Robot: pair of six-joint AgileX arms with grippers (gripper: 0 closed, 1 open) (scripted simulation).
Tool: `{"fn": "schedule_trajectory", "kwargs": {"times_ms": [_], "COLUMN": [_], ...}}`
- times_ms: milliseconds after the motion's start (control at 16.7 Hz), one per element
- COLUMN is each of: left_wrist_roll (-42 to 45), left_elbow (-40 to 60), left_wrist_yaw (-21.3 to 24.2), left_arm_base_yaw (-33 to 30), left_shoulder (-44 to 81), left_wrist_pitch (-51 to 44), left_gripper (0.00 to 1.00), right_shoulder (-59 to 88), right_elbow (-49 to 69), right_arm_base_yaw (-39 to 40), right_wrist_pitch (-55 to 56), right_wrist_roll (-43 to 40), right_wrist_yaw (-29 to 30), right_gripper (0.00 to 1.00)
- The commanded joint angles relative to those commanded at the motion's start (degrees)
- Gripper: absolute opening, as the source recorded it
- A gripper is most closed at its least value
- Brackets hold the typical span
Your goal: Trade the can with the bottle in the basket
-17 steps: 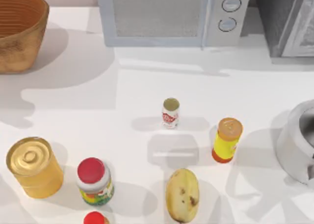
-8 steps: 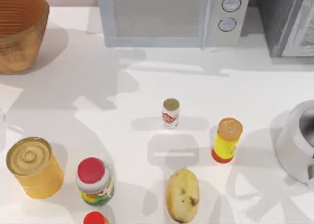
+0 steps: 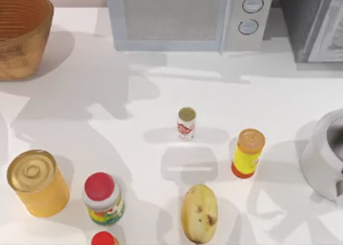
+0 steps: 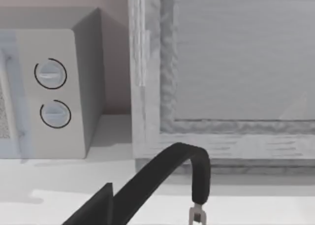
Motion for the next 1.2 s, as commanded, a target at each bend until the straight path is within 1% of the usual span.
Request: {"fn": "schedule_trajectory", "kwargs": {"times_ms": [180, 480, 780, 1200], "left_wrist_roll": [-2.19, -6.73, -7.49, -7.49], "left_elbow": [-2.17, -5.95, -6.56, -6.56], "left_wrist_yaw": [-0.99, -3.92, -4.33, -4.33], "left_arm_base_yaw": [-1.98, -4.49, -5.11, -5.11], "left_shoulder": [0.69, 2.3, 2.58, 2.58], "left_wrist_pitch": [4.76, 14.76, 16.24, 16.24], "left_gripper": [0.0, 0.0, 0.0, 0.53], "right_shoulder": [0.0, 0.0, 0.0, 0.0], "right_elbow": [0.0, 0.0, 0.0, 0.0], "right_arm_base_yaw": [0.0, 0.0, 0.0, 0.0], "right_wrist_pitch": [0.0, 0.0, 0.0, 0.0], "right_wrist_roll": [0.0, 0.0, 0.0, 0.0], "right_wrist_yaw": [0.0, 0.0, 0.0, 0.0], "right_gripper": [1.0, 1.0, 1.0, 1.0]}}
